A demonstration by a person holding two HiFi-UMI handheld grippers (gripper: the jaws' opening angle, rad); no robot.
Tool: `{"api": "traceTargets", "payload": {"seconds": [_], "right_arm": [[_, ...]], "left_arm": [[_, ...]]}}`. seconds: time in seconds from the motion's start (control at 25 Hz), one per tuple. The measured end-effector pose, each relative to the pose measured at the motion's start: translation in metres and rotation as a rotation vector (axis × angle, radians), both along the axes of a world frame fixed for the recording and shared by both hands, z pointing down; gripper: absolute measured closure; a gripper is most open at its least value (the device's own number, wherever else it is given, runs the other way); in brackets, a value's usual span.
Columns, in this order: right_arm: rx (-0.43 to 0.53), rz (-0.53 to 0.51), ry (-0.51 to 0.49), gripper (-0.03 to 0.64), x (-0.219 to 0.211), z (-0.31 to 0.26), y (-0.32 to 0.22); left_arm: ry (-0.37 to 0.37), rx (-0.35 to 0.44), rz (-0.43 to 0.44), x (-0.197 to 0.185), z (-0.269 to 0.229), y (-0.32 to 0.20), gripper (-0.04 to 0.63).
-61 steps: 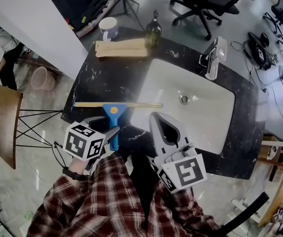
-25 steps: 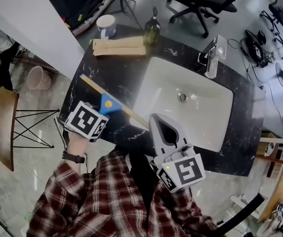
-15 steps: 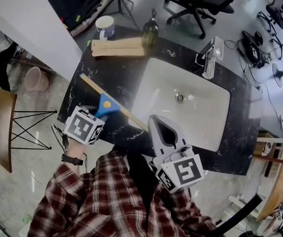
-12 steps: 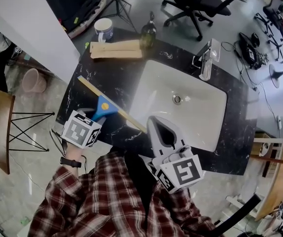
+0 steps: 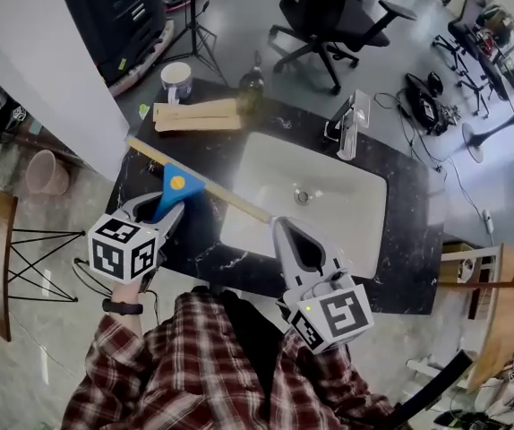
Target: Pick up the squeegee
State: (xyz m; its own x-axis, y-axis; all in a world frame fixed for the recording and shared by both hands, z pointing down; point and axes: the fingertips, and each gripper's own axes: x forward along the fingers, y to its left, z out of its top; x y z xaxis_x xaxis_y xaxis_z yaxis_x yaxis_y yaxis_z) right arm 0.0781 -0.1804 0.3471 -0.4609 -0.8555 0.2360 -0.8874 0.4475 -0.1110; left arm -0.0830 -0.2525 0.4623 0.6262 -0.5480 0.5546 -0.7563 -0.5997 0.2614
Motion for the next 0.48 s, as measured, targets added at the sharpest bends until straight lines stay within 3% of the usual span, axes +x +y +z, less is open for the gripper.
{"api": "traceTargets", "payload": {"seconds": [0.28, 0.48], "right_arm": [[0.033, 0.069, 0.046, 0.604, 0.020, -0.018, -0.005], [0.027, 0.066, 0.054, 0.604, 0.014, -0.018, -0.010]], "left_arm": [[0.274, 0.192, -0.047, 0.000, -0.079, -0.016, 0.465], [0.390, 0.313, -0.017, 0.009, -0.123, -0.011, 0.465]]}}
